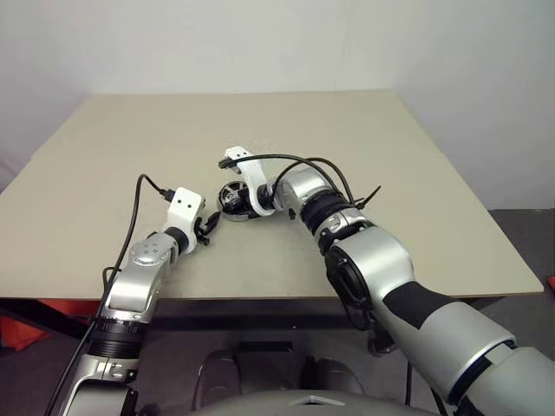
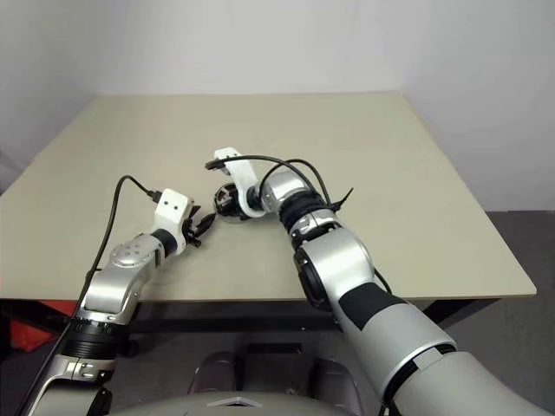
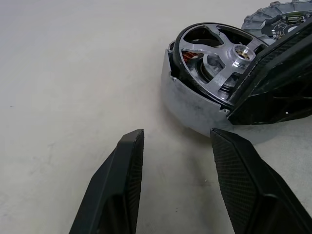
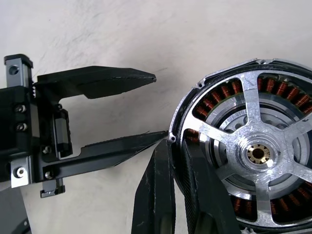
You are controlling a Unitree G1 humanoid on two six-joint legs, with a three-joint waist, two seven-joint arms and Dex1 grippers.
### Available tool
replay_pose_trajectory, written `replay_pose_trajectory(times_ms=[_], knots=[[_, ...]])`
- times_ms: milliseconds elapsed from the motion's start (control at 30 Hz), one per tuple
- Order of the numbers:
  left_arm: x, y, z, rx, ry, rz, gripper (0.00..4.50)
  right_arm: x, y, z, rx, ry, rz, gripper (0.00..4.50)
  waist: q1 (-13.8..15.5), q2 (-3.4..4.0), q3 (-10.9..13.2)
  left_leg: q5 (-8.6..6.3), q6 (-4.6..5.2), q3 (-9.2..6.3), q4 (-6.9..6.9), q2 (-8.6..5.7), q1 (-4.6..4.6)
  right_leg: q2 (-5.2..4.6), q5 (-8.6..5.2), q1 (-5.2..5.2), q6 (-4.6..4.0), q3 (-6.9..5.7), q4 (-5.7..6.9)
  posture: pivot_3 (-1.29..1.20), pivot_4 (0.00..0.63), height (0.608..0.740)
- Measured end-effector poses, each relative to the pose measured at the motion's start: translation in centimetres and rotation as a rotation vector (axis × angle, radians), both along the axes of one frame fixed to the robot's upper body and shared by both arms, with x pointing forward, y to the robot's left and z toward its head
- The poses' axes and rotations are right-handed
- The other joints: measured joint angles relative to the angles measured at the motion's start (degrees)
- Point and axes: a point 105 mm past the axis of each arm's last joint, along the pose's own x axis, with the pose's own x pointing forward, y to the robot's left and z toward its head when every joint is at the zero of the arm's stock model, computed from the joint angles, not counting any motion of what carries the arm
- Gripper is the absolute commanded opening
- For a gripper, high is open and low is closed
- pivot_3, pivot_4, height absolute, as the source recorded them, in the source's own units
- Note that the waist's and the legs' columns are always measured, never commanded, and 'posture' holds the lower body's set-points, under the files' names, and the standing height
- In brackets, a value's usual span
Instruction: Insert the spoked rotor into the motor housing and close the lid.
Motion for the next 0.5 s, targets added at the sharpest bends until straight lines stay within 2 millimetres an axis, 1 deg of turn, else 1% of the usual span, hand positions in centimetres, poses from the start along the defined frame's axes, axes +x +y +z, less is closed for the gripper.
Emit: replay_pose_trajectory(times_ms=[500], knots=[[0.03,0.09,0.05,0.005,-0.002,0.002,2.27,-0.11,0.27,-0.02,0.008,0.007,-0.006,0.01,0.00,0.00,0.00,0.03,-0.05,0.00,-0.04,0.00,0.05,0.00,0.00,0.04,0.01,0.01,0.00,0.00,0.000,0.740]])
